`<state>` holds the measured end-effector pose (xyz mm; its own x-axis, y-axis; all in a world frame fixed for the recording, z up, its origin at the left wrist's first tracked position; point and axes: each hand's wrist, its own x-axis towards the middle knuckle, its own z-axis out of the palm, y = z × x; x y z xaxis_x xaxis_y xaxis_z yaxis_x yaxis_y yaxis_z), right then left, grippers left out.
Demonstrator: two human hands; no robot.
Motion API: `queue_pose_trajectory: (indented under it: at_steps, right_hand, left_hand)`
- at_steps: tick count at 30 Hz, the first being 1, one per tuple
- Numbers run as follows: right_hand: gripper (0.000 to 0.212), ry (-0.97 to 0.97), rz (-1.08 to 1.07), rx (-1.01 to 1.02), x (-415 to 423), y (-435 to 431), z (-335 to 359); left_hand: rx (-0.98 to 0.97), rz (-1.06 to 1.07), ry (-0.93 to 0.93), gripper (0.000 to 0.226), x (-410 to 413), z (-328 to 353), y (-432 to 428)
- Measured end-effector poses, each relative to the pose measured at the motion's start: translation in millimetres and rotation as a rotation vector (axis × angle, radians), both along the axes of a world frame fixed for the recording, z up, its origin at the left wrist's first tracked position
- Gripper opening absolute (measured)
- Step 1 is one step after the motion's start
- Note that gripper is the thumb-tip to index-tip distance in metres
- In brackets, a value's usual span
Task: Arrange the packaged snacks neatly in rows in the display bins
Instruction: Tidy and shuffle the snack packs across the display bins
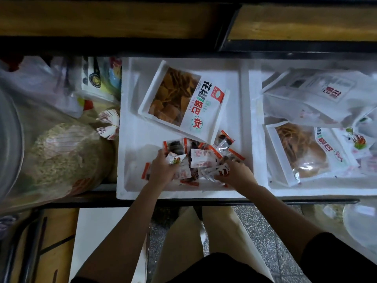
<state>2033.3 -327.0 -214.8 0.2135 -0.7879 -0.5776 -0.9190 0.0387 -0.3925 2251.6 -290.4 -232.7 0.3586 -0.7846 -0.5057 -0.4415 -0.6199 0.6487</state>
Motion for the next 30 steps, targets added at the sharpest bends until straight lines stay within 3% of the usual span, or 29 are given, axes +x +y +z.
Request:
queue_pose_trajectory:
  at_steps: [2, 6, 10, 17, 21, 25, 30]
  right_hand:
    - [0.039, -0.03, -0.013, -0.05, -6.0, 4.3, 7.5]
    - [0.045, -0.044, -0.04, -0.121, -25.5, 7.4, 18.7]
    - [0.047, -0.042, -0.093, -0.123, -52.6, 1.9, 25.4]
    - [0.042, -0.135, -0.091, -0.159, -106.7, -9.0, 40.7]
    - [0.048, -0.202, -0.105, -0.202, -146.1, -15.1, 50.4]
    - [0.05, -0.243, -0.207, -0.256, -210.2, -21.9, 57.6]
    - [0.04, -0.28, -0.389, -0.3, -305.2, -30.5, 70.7]
  left_hand:
    - [-0.052, 0.075, 0.04, 0.029, -6.6, 7.3, 3.6]
    - [-0.012, 0.115, 0.198, 0.021, -35.4, 16.6, -3.2]
    - [0.051, 0.11, 0.178, 0.044, -66.4, 4.2, -18.6]
    - [0.014, 0.401, 0.21, 0.062, -105.2, 2.2, -26.2]
    - [-0.111, 0.341, 0.097, 0.044, -150.2, 18.4, -13.9]
    - [-0.397, 0.198, -0.027, 0.038, -218.8, 72.5, -23.8]
    - [-0.469, 0.071, 0.133, 0.022, -323.4, 112.1, -66.5]
